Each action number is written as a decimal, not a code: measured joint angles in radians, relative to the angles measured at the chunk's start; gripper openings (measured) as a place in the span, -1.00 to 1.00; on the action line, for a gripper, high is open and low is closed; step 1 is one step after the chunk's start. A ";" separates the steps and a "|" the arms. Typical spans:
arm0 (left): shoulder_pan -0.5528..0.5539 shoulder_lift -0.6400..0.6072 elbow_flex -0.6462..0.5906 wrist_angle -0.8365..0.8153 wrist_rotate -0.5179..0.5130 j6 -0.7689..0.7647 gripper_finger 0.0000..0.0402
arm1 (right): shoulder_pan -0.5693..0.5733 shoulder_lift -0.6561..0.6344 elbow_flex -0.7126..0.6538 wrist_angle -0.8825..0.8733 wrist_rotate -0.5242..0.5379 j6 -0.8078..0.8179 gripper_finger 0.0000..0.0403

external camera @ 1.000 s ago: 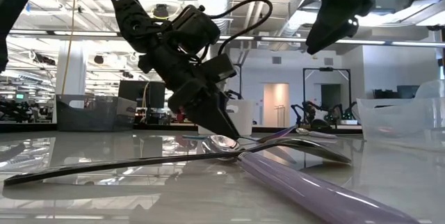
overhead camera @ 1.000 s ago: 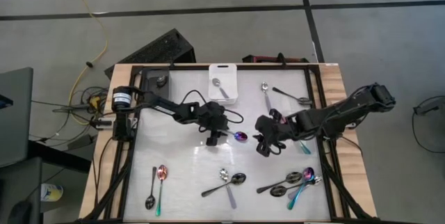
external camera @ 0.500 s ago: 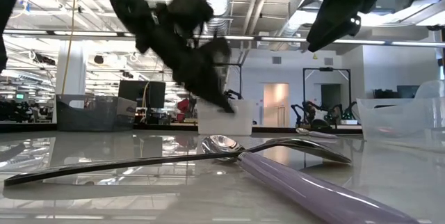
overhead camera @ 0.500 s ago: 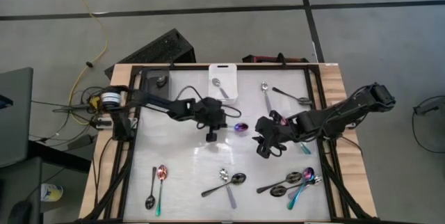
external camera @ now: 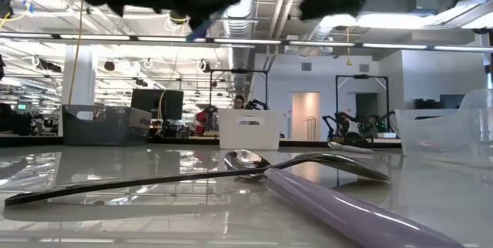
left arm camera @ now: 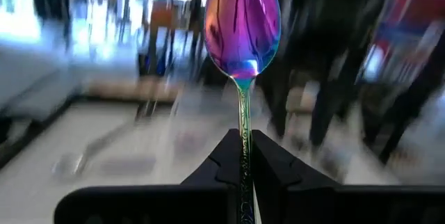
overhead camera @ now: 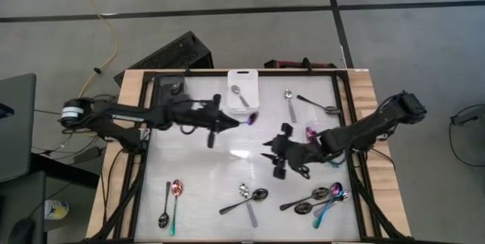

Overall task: Sort silverware by color (type)
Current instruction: Put the blue spoon into the transparent bin

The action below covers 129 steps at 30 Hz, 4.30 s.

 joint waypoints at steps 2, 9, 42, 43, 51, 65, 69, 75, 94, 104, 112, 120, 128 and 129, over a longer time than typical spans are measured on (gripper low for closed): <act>-0.005 -0.016 -0.098 0.217 0.018 -0.076 -0.99 | -0.016 0.060 0.001 0.177 -0.003 -0.106 -0.09; -0.026 0.027 -0.275 0.675 -0.015 -0.222 -0.99 | -0.088 0.272 0.000 0.732 -0.035 -0.289 -0.09; -0.086 0.029 -0.275 0.613 -0.229 -0.048 -0.99 | -0.303 0.414 0.038 1.091 -0.257 -0.178 -0.40; -0.085 0.029 -0.275 0.611 -0.237 -0.047 -0.99 | -0.307 0.414 0.038 1.087 -0.258 -0.177 -0.48; -0.085 0.029 -0.275 0.553 -0.268 -0.075 -0.90 | -0.324 0.412 0.038 1.036 -0.246 -0.143 -0.84; -0.078 0.021 -0.273 0.330 -0.354 -0.145 -0.49 | -0.319 0.278 0.037 0.558 -0.174 0.021 -0.84; -0.064 0.014 -0.273 0.266 -0.356 -0.142 -0.47 | -0.300 0.148 0.038 0.240 -0.183 0.103 -0.84; -0.060 0.011 -0.274 0.201 -0.354 -0.123 -0.46 | -0.243 -0.127 0.039 -0.370 -0.318 0.393 -0.84; -0.060 0.011 -0.274 0.206 -0.356 -0.067 -0.46 | 0.019 -0.352 -0.056 -1.160 -0.450 1.119 -0.84; -0.060 0.011 -0.274 0.220 -0.357 -0.093 -0.46 | -0.031 -0.352 -0.162 -1.155 -0.520 1.102 -0.84; -0.060 0.011 -0.274 0.217 -0.357 -0.103 -0.46 | -0.043 -0.353 -0.162 -1.123 -0.523 1.075 -0.84; -0.060 0.011 -0.274 0.217 -0.357 -0.103 -0.46 | -0.041 -0.353 -0.162 -1.122 -0.553 1.086 -0.81; -0.060 0.011 -0.274 0.216 -0.357 -0.095 -0.46 | -0.041 -0.353 -0.162 -1.122 -0.556 1.085 -0.25; -0.060 0.011 -0.274 0.216 -0.357 -0.095 -0.46 | -0.041 -0.353 -0.162 -1.122 -0.558 1.082 -0.19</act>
